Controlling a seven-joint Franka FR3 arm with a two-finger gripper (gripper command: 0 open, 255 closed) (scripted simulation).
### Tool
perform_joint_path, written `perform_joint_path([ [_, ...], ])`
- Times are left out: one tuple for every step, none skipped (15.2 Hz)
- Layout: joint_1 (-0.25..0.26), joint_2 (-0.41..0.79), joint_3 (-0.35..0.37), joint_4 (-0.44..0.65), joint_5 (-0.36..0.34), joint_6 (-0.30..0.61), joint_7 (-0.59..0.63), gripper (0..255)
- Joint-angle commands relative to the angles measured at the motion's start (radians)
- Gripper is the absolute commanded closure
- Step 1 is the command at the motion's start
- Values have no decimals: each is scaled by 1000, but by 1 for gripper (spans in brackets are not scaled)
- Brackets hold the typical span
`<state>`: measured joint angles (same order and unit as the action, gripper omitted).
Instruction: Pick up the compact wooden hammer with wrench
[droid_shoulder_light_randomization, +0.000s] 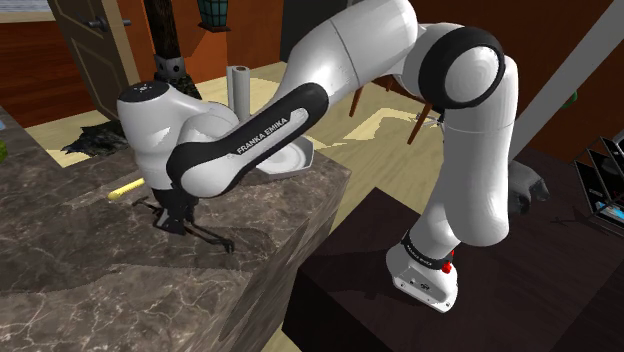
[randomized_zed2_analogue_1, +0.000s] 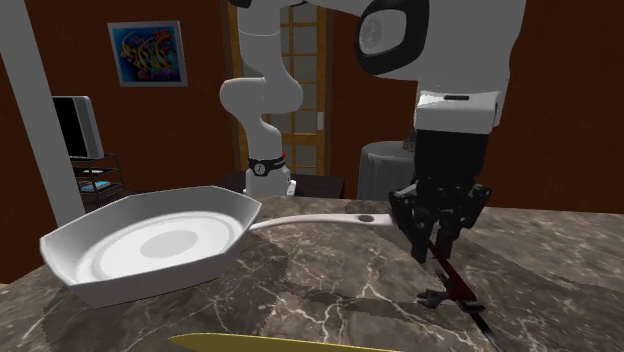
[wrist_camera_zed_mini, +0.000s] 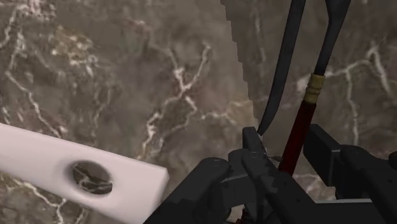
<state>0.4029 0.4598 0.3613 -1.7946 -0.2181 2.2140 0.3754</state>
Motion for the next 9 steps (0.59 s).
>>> perform_joint_path([
  [-3,-13,3,7,6,-21,-5,255],
  [-4,-20,5,11,10,-31,-7,255],
  [-5,-26,6,15,13,-42,-9,255],
  [-7,-33,8,19,17,-52,-11,255],
  [-8,-40,10,24,20,-63,-14,255],
  [-9,-46,11,29,23,-74,-16,255],
  [-10,-53,13,34,26,-85,-18,255],
  [-10,-59,14,39,30,-95,-20,255],
  [-11,-65,16,44,33,-106,-22,255],
])
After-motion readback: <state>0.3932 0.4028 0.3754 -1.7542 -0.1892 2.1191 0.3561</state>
